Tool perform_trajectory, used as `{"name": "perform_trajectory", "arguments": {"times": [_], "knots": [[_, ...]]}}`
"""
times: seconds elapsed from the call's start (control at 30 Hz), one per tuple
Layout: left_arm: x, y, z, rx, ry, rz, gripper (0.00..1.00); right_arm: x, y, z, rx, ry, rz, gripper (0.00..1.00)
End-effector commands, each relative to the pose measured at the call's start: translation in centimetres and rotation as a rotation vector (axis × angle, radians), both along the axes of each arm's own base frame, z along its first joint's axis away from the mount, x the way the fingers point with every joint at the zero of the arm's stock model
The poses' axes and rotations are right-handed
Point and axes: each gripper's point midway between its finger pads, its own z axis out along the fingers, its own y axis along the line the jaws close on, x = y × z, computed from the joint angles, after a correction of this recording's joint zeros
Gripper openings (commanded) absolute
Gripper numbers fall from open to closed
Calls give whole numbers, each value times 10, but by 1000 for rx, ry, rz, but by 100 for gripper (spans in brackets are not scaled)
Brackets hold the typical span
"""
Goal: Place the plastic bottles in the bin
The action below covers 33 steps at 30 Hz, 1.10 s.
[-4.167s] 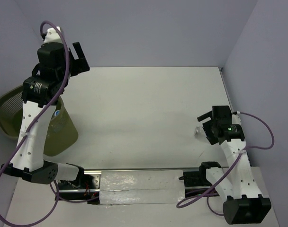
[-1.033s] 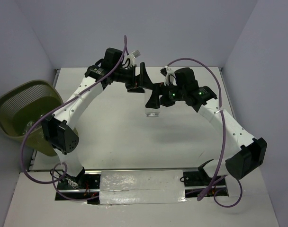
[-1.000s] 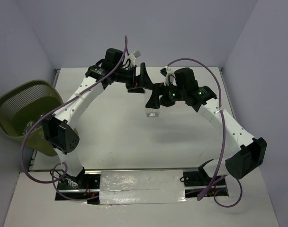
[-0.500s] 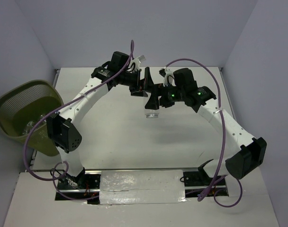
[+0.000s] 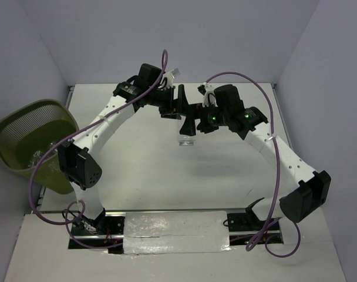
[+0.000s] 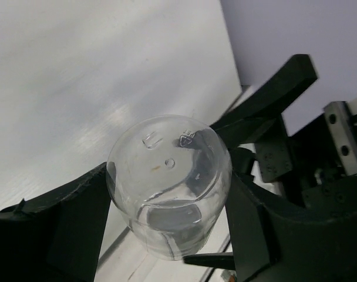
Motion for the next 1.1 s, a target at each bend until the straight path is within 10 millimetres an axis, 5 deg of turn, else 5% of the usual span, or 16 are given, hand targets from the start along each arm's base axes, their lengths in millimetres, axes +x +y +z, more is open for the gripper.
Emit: {"name": "perform_trajectory", "arguments": {"times": [0.0, 0.03, 0.2, 0.37, 0.53, 0.6, 0.7, 0.9, 1.07], "knots": [[14, 17, 15, 92, -113, 72, 13, 0, -8, 45, 14, -113, -20, 100], [15, 24, 8, 142, -98, 92, 8, -7, -13, 45, -11, -95, -11, 100], [54, 73, 29, 346, -249, 288, 0, -28, -42, 108, -37, -241, -43, 100], [68, 129, 91, 419, -442, 500, 0, -19, -100, 125, -152, -340, -329, 100], [48, 209, 170, 492, -687, 790, 0, -1, -151, 111, -233, -344, -632, 100], [25, 235, 216, 445, -813, 895, 0, 3, -153, 111, -204, -329, -670, 100], [-2, 282, 249, 494, -918, 1069, 0, 6, -147, 108, -173, -318, -664, 100], [-50, 376, 267, 771, -926, 1406, 0, 15, -136, 102, -148, -295, -644, 100], [-62, 412, 241, 940, -842, 1499, 0, 18, -130, 98, -144, -283, -623, 100]]}}
